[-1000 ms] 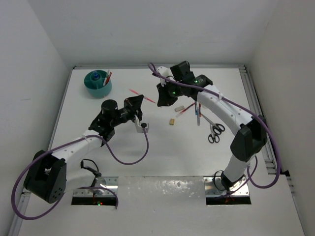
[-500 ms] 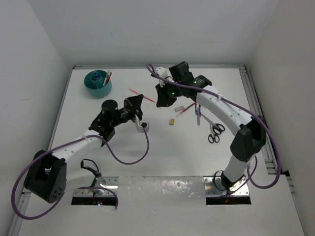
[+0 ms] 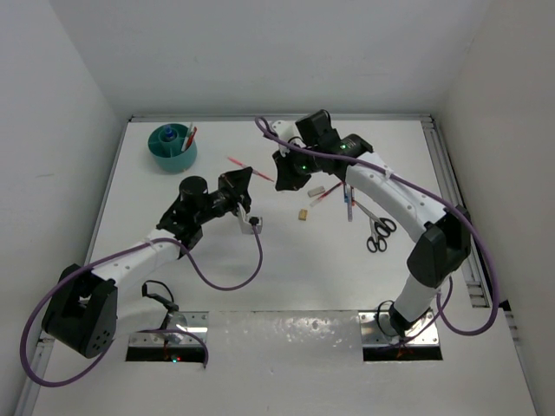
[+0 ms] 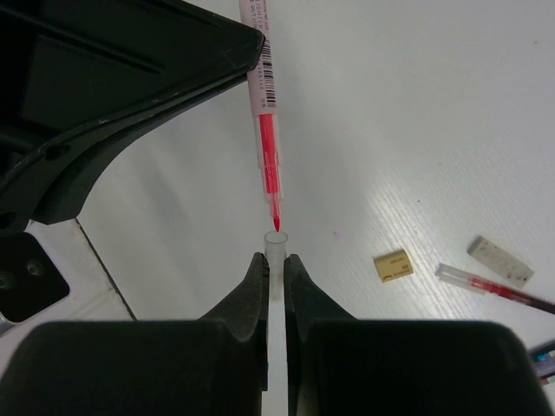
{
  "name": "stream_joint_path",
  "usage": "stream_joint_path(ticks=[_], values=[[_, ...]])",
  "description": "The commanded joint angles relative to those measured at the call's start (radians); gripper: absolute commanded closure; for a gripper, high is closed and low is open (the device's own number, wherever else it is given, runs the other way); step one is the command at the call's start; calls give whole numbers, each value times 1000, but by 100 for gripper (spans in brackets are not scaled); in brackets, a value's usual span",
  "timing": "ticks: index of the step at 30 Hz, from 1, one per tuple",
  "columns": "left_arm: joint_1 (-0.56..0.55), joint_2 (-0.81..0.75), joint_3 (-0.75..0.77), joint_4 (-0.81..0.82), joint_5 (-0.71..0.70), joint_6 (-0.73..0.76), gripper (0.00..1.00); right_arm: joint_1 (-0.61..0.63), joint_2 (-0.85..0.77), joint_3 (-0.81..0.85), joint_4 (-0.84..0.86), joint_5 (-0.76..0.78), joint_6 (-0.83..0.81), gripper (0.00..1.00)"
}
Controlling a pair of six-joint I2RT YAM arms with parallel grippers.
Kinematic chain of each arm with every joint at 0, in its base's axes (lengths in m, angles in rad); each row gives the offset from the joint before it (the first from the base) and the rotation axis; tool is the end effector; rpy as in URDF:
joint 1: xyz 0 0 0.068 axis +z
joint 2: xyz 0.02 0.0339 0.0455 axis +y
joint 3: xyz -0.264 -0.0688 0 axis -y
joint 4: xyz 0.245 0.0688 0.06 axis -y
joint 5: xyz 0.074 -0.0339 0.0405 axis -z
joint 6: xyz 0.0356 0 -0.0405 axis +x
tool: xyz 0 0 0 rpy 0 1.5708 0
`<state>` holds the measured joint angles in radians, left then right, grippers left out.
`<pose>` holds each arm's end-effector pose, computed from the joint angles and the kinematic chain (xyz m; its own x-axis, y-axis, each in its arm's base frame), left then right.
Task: Sort the stationery into containers
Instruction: Close the pen cap on the pen.
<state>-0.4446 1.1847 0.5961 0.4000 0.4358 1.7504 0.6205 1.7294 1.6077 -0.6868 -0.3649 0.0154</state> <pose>0.2301 -0.1263 0.2520 0.7822 0.6154 0.0976 0.0300 -0.1937 0.9806 0.3069 0.2349 0.3264 -0.5998 -0.4110 -0.6865 -0.7345 0.6231 0.2687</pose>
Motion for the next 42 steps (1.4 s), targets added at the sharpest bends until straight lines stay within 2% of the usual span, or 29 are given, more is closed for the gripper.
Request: stream_joint_path(ticks=[1, 42], values=[[-5, -19, -15, 11, 23, 15, 100, 2, -53, 6, 0, 20, -46, 100], [-16, -63, -28, -36, 52, 21, 100, 28, -48, 3, 3, 11, -37, 100]])
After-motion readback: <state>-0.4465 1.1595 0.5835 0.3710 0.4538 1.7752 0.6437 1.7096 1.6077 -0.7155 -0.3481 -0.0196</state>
